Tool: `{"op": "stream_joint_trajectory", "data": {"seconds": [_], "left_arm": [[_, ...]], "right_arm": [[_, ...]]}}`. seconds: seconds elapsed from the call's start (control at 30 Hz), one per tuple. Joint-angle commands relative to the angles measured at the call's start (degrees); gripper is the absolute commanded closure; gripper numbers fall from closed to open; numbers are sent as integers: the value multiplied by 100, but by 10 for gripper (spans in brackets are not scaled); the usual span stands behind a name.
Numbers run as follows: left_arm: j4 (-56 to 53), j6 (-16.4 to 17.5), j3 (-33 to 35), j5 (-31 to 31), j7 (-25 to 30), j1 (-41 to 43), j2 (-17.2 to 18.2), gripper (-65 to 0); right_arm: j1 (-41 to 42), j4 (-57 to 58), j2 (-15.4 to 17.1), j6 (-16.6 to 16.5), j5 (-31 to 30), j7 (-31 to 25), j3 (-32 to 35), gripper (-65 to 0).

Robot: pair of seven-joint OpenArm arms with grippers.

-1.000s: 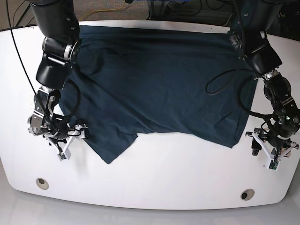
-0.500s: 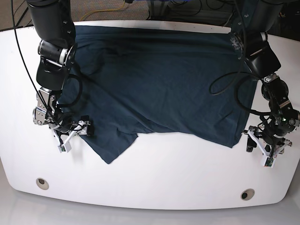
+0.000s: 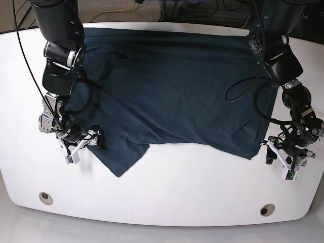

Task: Layout the t-shirt on the table in an organized manner, then fold the t-shirt properly
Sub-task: 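Release the edge and move both grippers to the shirt's hem, then grasp the shirt hem with both grippers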

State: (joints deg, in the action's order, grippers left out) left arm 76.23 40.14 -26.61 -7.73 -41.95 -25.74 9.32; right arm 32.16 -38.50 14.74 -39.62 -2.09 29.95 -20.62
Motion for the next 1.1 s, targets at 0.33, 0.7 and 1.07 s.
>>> {"op": "stream_joint_trajectory", "data": {"seconds": [0.33, 0.7, 1.07], "left_arm": [[-58, -14, 2, 83, 130, -68, 74, -361], [-1289, -14, 2, 83, 305, -367, 74, -364], [-2818, -555, 2, 74, 1334, -877, 92, -407]], "right_arm": [[102, -14, 16, -38, 20, -257, 18, 0], [111, -58, 33, -38, 20, -257, 18, -5], [111, -58, 25, -38, 20, -257, 18, -5]]}}
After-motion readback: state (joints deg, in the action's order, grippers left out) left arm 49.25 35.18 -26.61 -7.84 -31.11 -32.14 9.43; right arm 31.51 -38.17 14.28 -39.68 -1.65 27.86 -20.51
